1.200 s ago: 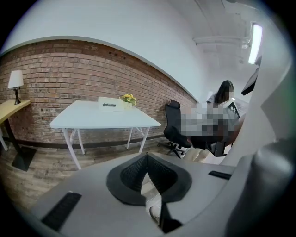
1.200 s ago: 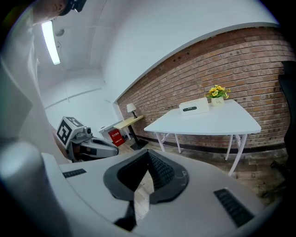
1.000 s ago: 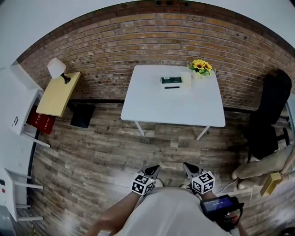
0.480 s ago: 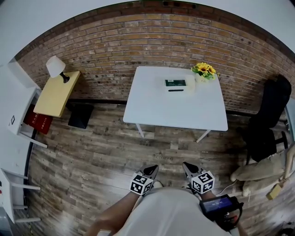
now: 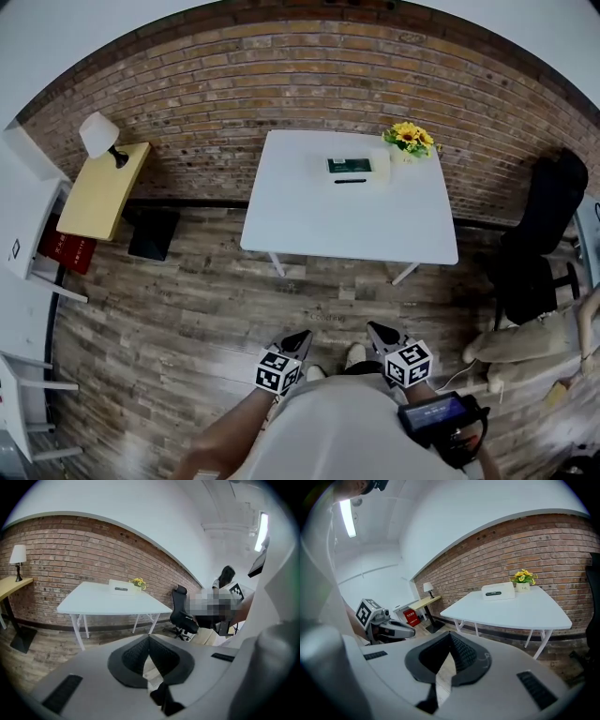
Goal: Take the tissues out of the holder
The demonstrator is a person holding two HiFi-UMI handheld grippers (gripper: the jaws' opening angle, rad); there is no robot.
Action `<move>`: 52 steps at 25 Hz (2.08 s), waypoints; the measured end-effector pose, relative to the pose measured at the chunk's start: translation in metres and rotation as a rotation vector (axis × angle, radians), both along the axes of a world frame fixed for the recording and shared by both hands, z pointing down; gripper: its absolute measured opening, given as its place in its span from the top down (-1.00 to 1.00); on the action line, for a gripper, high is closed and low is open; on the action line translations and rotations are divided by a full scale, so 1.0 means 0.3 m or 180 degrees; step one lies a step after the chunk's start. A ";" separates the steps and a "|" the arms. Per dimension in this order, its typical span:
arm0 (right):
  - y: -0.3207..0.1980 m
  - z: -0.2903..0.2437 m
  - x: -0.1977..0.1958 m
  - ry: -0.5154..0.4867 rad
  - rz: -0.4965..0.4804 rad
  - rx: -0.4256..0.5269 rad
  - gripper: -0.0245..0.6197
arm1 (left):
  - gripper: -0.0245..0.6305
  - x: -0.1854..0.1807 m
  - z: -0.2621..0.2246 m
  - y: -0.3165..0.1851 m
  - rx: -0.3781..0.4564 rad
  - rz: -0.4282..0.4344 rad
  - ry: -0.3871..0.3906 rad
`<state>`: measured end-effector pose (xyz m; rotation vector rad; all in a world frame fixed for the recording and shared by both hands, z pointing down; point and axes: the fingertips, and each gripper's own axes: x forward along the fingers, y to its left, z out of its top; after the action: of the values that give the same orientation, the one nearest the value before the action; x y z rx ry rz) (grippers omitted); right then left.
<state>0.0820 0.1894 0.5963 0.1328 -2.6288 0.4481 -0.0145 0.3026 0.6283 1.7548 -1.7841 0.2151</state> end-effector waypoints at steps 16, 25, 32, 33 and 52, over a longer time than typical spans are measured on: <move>-0.310 0.050 -0.258 -0.0104 -0.0341 -0.0161 0.90 | 0.90 -0.161 0.031 -0.259 -0.0255 -0.0206 -0.0096; -0.535 0.053 -0.311 -0.0196 -0.0366 -0.0302 0.90 | 0.90 -0.213 -0.026 -0.520 -0.0325 -0.0210 -0.0219; -0.635 0.066 -0.329 -0.0267 -0.0243 -0.0399 0.90 | 0.90 -0.263 -0.039 -0.615 -0.0403 -0.0157 -0.0307; -0.651 0.069 -0.330 -0.0264 -0.0215 -0.0410 0.90 | 0.90 -0.274 -0.040 -0.633 -0.0411 -0.0150 -0.0315; -0.873 0.074 -0.521 -0.0052 0.0588 -0.0273 0.90 | 0.90 -0.583 -0.051 -0.983 -0.0137 0.0626 -0.0223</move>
<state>-0.0743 -0.0726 0.6187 0.3472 -2.6190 0.6258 -0.1893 0.0076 0.6130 1.9129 -1.6411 0.3976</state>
